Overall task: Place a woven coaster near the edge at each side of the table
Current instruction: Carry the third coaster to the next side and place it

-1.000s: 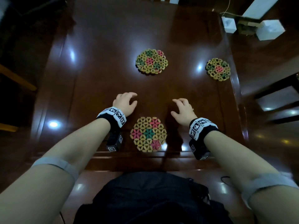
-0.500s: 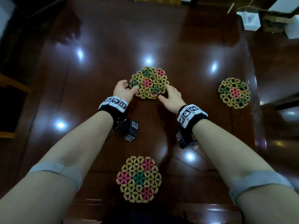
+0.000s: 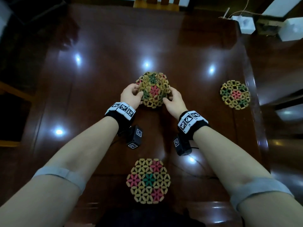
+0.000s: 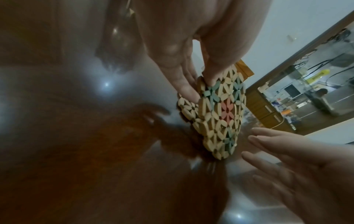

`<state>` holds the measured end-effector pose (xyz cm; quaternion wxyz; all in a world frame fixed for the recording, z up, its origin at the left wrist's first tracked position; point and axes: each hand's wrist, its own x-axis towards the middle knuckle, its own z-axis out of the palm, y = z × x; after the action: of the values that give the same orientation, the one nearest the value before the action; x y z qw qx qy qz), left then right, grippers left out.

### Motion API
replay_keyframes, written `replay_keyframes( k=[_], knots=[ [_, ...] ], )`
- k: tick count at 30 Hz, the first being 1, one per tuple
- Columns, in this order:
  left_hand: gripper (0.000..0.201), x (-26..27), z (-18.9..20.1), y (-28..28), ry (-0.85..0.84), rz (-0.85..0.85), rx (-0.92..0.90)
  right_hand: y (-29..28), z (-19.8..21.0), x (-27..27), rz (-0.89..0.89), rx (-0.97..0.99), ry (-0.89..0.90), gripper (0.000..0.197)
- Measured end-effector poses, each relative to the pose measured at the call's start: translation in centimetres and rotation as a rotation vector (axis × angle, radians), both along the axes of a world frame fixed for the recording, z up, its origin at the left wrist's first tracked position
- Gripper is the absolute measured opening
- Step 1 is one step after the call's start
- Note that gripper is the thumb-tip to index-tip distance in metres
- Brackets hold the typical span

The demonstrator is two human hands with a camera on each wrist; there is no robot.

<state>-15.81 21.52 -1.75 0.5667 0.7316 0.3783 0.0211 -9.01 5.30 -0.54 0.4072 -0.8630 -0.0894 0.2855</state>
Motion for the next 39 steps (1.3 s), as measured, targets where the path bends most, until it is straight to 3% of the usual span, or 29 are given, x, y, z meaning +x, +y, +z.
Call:
replay_keyframes(
  k=[8,14,20,26,33,39],
  knots=[
    [0.028,-6.3,2.7,1.9,-0.122,-0.057,-0.195,0.6,1.8,-5.7,-0.215,0.024,-0.002,0.060],
    [0.026,-12.3,4.4,4.6,-0.162,-0.008,-0.174,3.0,3.1,-9.4,-0.127,-0.034,-0.064,0.040],
    [0.026,-19.3,4.8,6.8,-0.091,0.129,-0.143,6.9,3.1,-13.3,0.049,-0.026,-0.052,0.027],
    [0.027,-26.9,4.5,7.2,-0.042,0.330,-0.193,10.5,1.6,-18.3,0.207,-0.018,-0.001,0.026],
    [0.013,-33.6,5.0,10.5,-0.009,0.456,-0.175,15.2,2.0,-23.7,0.370,-0.017,0.036,0.031],
    [0.019,-37.1,4.4,16.7,0.044,0.431,-0.194,19.9,1.2,-27.5,0.367,-0.042,0.068,0.041]
  ],
)
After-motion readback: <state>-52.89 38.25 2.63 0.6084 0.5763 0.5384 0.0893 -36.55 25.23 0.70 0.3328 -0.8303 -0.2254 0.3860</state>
